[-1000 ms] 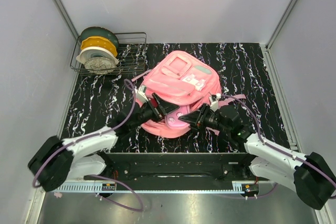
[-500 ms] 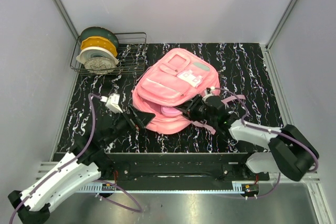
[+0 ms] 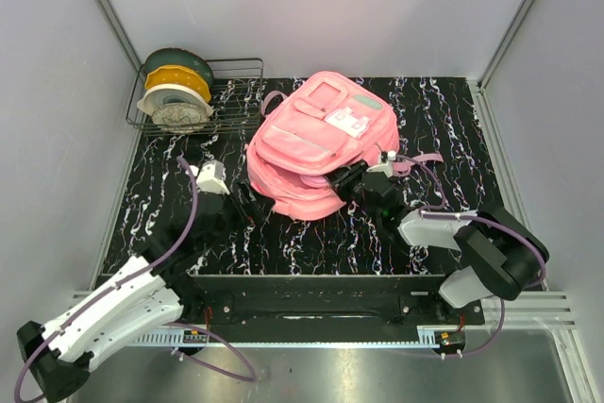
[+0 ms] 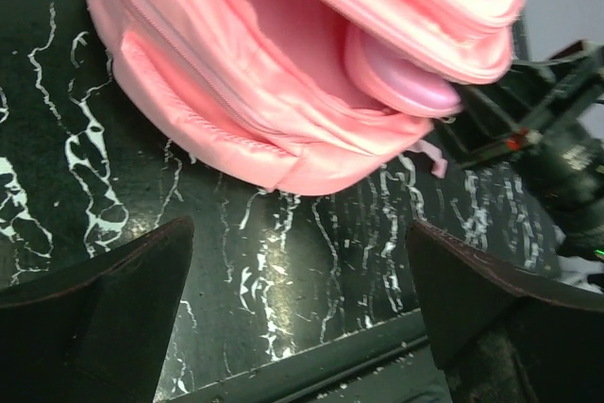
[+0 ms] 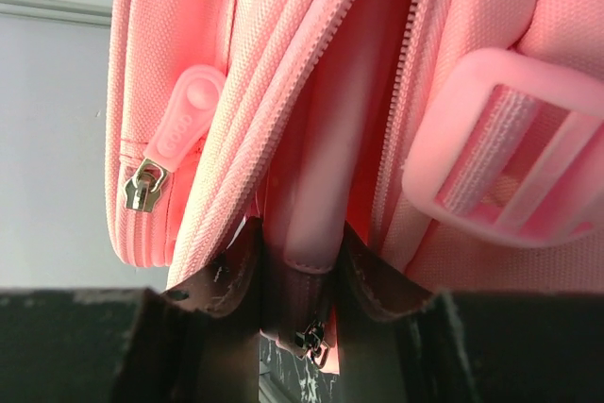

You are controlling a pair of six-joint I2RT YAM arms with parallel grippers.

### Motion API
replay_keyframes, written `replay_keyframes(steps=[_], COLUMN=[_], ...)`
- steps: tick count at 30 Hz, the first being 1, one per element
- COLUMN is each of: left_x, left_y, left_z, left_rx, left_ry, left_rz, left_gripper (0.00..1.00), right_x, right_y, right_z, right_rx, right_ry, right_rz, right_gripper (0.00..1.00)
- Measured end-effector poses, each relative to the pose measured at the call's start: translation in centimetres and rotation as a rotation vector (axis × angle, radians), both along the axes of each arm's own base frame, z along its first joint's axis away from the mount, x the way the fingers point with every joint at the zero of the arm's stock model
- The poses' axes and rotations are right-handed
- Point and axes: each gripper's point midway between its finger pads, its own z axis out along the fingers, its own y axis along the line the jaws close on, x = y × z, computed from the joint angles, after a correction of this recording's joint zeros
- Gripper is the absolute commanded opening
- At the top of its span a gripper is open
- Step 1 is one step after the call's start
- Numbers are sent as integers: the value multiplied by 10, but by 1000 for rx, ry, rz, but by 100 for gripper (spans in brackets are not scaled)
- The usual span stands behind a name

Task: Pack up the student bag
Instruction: Place the stationery in the student bag.

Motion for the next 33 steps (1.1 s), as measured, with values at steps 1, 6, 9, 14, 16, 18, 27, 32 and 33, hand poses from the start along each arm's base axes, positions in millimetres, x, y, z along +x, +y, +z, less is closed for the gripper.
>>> replay_keyframes(steps=[1,6,9,14,16,18,27,32,33], left_x=[4,31,55,89,99,108,119,118,118], left_y=[0,5,17,25,20,9,-10,-13,-13], left_z=[-6,-33,-47,-61,-69,-75,-85,-88,-89], left_rx=[16,77,80,40,47,49,-3,-36,-39], left_ry=[9,73,109,135,161,182,178,177,176], left_rz=[11,90,161,188,160,116,54,53,53], left_gripper=[99,99,99,99,99,90,12,0,0], right_x=[0,-1,-3,-6,-6,-6,-7,-7,-7], right_y=[-1,-6,-10,-13,-13,-13,-11,-10,-10], right_z=[0,8,18,22,21,21,17,16,16], right_rx=[-3,-24,-34,-56,-60,-60,-61,-61,-61], right_ry=[-2,-26,-49,-58,-58,-58,-51,-50,-50], right_rz=[-3,-14,-14,-11,-10,-9,0,6,7], right_gripper=[12,13,13,13,13,12,12,12,11])
